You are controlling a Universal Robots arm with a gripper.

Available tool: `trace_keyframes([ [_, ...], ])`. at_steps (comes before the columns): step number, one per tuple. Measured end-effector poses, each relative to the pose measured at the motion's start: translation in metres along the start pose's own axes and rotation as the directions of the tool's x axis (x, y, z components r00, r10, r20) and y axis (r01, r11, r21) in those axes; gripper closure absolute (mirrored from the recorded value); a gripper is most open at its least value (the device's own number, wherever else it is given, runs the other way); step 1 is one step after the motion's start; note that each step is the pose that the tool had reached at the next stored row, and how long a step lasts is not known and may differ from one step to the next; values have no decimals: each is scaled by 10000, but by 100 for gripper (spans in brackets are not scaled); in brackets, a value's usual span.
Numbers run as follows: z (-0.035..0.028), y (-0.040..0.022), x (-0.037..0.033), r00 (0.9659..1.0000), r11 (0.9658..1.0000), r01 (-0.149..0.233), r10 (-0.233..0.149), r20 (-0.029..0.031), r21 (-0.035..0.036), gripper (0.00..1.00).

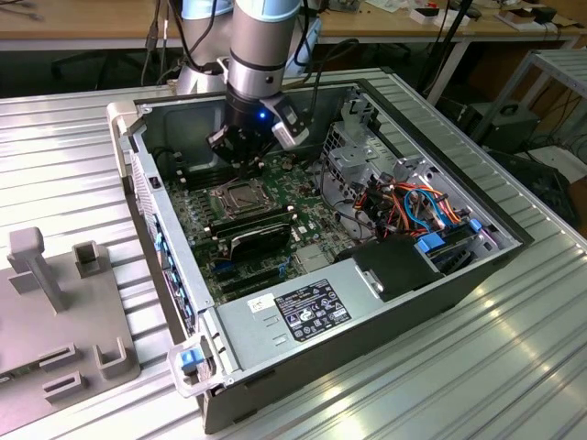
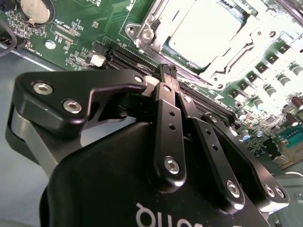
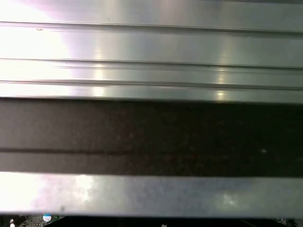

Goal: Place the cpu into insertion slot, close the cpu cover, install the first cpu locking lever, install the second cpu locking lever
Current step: 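Install the first cpu locking lever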

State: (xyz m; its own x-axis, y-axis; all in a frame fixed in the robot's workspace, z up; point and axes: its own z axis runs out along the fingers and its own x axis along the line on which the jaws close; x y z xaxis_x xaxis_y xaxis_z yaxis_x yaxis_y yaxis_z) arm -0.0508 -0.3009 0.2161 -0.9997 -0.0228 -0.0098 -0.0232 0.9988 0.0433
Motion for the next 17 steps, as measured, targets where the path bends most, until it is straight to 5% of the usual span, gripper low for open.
trace_keyframes([
  [7,39,7,-62,10000,10000,2,-2,-7,-1,89],
  [17,68,-40,-65,10000,10000,1,-1,-18,-3,89],
])
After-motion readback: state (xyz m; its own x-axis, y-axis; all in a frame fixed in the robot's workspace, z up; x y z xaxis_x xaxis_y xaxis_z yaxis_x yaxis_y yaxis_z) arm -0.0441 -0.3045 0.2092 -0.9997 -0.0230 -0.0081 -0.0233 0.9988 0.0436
